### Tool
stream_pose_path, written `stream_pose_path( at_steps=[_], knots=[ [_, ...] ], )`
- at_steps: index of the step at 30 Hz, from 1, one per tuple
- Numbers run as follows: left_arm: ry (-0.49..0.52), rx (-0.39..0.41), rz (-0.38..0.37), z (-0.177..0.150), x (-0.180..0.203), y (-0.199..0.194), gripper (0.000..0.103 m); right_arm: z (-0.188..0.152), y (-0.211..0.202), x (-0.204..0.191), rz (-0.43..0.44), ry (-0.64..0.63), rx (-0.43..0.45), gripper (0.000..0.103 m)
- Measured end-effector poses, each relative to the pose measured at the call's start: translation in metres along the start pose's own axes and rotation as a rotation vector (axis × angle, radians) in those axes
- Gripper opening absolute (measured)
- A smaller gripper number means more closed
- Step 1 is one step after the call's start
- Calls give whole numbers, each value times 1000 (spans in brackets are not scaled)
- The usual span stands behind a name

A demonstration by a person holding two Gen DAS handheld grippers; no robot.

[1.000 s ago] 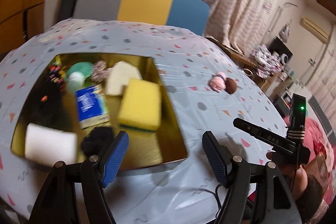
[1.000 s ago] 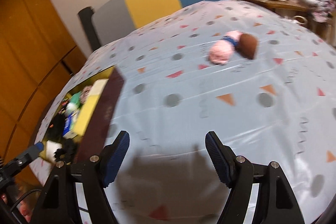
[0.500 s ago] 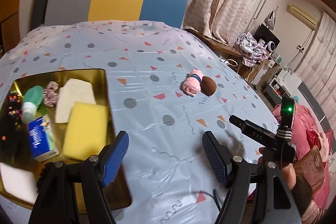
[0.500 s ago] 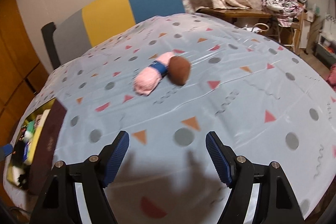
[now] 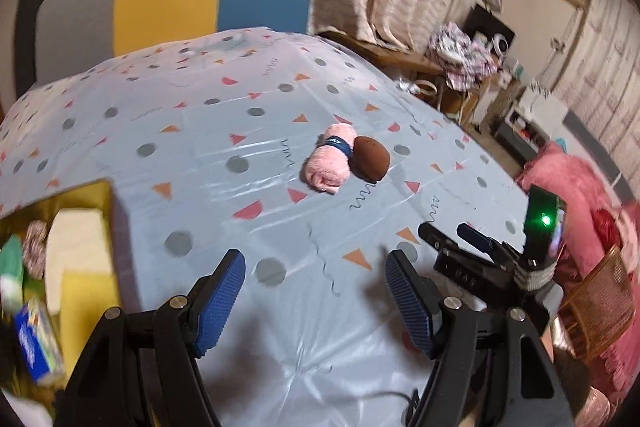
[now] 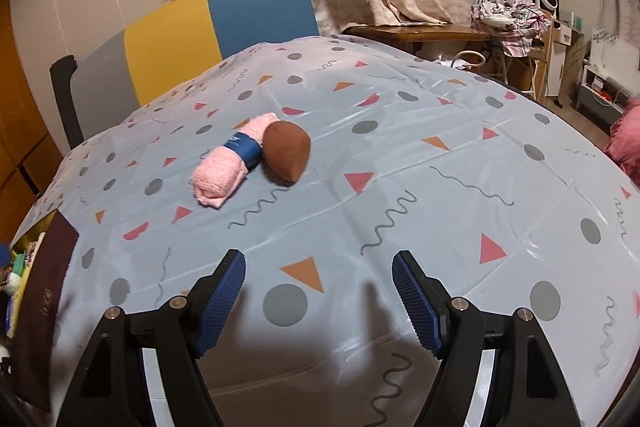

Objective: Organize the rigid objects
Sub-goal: 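Move both tools toward the pink dishcloth roll and brown makeup sponge, then grasp the pink dishcloth roll with the left tool and lift it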

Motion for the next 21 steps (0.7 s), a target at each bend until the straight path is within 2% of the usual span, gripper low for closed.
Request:
stream_pose_path(
  at_steps=[10,13,18,21],
  knots=[
    [75,-91,33,56,27,86,79,-12,17,17,23,75,-32,77],
    [97,-83,56,76,32,108,82,-13,19,23,34,104,-32,77],
    [145,-80,153,108,27,146,82,-14,18,25,50,118,-20,77],
    [131,-85,161,119,22,165,82,-14,19,24,44,114,-19,77]
  ],
)
Point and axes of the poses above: each gripper's, at about its wrist camera, not at the fingertips, and y roughly the way its jaws point, x to its right, z to its top, the point moved 9 cm from there along y, roughly the way its jaws point, and after that the axes turned 12 degrees about -x, right-handed, at the moved point
